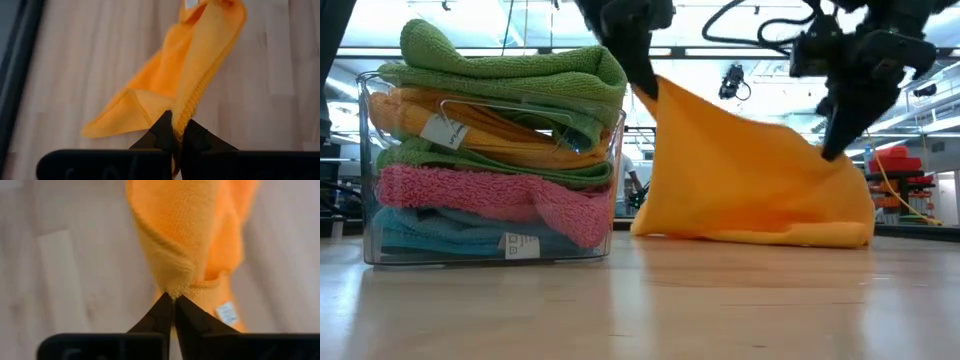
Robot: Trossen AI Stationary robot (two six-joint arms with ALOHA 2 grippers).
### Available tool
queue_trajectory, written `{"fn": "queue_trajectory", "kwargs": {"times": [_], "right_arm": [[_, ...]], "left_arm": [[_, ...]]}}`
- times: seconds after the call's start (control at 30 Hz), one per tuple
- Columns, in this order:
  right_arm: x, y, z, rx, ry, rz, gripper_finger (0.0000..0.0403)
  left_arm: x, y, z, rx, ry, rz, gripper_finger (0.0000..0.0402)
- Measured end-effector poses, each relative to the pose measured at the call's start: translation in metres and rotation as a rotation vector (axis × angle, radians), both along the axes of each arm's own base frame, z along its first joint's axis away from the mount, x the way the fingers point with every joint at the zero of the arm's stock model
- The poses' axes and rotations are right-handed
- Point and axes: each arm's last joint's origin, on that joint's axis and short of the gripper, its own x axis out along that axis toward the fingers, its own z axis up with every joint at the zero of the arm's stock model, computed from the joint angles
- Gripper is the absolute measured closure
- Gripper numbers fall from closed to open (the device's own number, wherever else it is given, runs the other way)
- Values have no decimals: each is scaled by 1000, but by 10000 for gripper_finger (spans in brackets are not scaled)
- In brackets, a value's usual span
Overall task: Fold microfiber towels
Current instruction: Fold the yellow towel
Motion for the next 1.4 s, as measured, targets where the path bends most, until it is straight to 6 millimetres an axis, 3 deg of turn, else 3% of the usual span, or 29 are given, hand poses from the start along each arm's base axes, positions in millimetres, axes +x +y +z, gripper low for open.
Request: {"fn": "queue_trajectory", "kwargs": {"times": [0.2, 0.37, 0.5, 0.6, 0.73, 1.0, 1.17, 1.4], "right_arm": [[-1, 2, -16, 91, -15, 32, 299], [2, 3, -14, 49, -49, 133, 229], [11, 6, -8, 60, -147, 220, 200], [20, 8, -3, 101, -244, 298, 195], [26, 8, -8, 64, -244, 342, 196], [43, 5, -40, 140, -121, 408, 197], [36, 3, -52, 142, 19, 449, 209], [15, -7, -57, 142, 235, 457, 232]], "left_arm": [[-2, -18, -34, -12, 66, -41, 394], [0, -20, -42, -39, 39, -3, 379], [0, -20, -42, -48, 32, 10, 373], [1, -19, -41, -66, 15, 39, 386], [3, -17, -40, -78, -14, 60, 394], [5, -17, -39, -78, -31, 58, 381], [4, -17, -39, -78, -25, 59, 394], [3, -17, -40, -79, -12, 60, 377]]}}
